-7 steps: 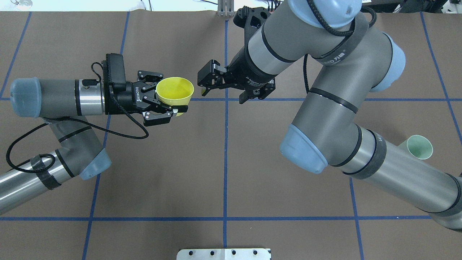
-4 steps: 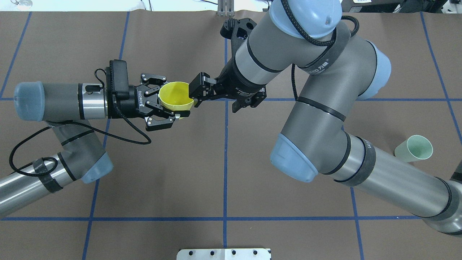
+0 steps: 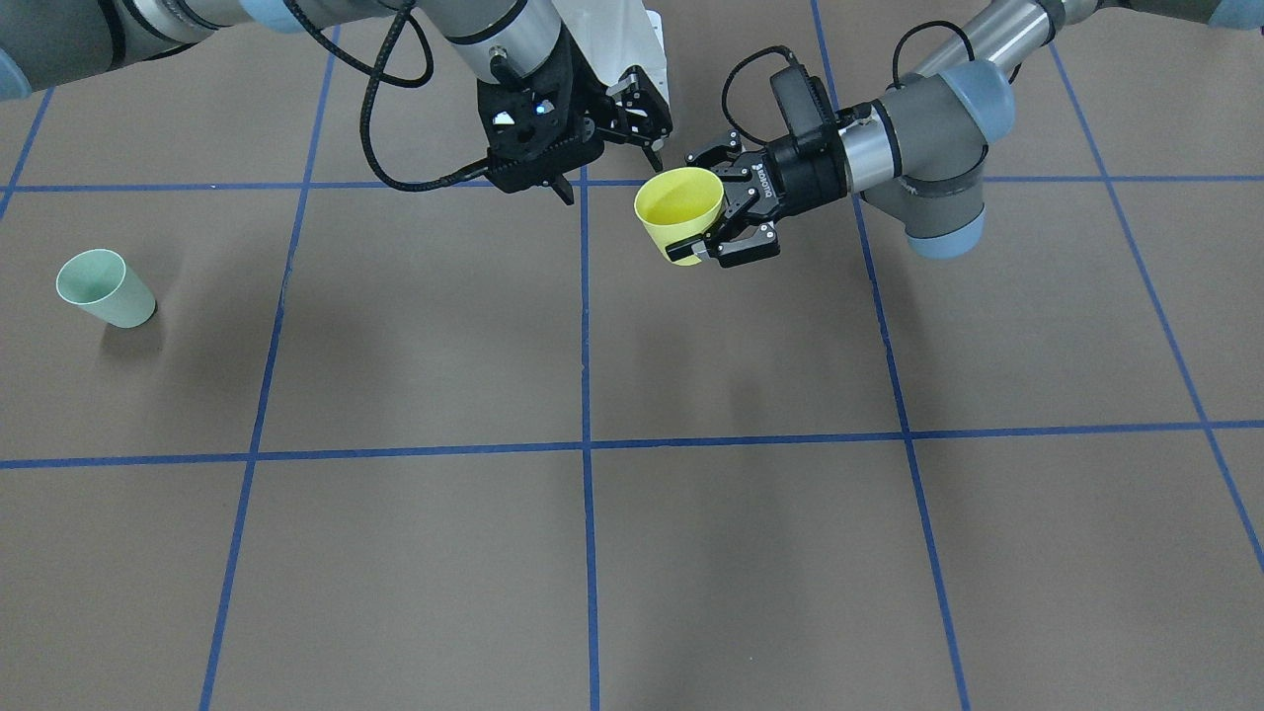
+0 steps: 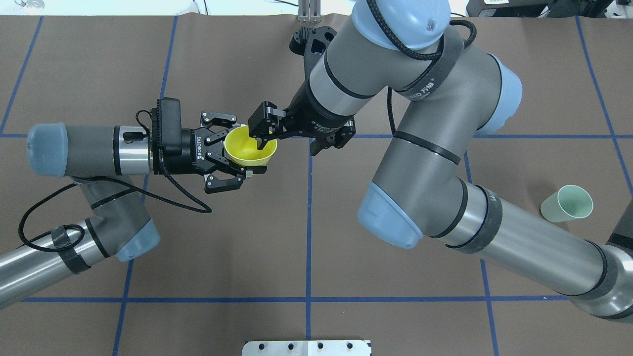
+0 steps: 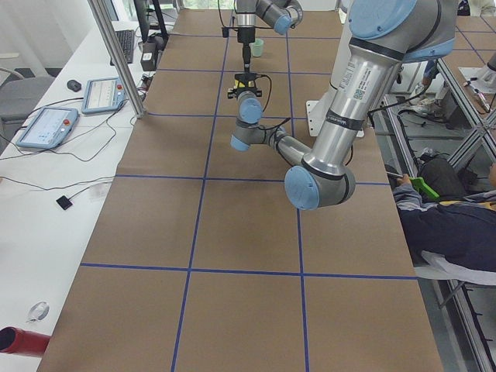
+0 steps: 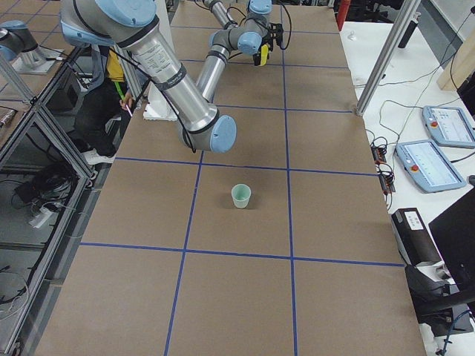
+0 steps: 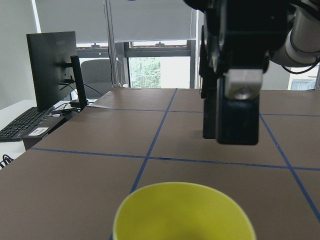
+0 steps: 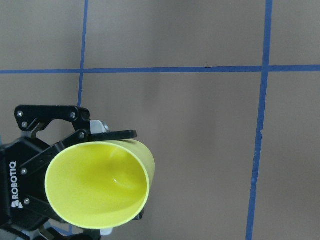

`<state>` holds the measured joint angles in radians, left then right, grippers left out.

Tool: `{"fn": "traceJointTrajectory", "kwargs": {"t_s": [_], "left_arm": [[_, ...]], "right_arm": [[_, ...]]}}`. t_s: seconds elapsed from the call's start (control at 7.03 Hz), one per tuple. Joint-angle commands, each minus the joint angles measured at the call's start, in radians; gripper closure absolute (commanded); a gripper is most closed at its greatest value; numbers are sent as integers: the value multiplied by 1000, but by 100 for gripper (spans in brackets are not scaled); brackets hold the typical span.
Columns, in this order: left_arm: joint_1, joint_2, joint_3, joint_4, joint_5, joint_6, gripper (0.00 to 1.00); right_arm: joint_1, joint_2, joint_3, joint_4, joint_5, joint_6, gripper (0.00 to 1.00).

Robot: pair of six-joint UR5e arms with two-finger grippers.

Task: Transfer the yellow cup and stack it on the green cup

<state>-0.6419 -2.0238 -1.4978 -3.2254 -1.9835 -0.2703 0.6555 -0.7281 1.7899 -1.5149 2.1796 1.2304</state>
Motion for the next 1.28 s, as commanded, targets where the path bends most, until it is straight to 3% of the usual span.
{"fn": "traceJointTrajectory", "kwargs": {"t_s": [0.0,0.28,1.14], "left_arm": [[22,4,-15,-4,0,2,100],[27,11,-15,-17,-2,2,100],[30,20,-12,-24,0,2,100]], "right_arm": [[-1,7,-18,-1,-10,1,3],[-5,0,-24,-1,-44,1,16],[-83,1,-23,-1,-144,17,16]]}}
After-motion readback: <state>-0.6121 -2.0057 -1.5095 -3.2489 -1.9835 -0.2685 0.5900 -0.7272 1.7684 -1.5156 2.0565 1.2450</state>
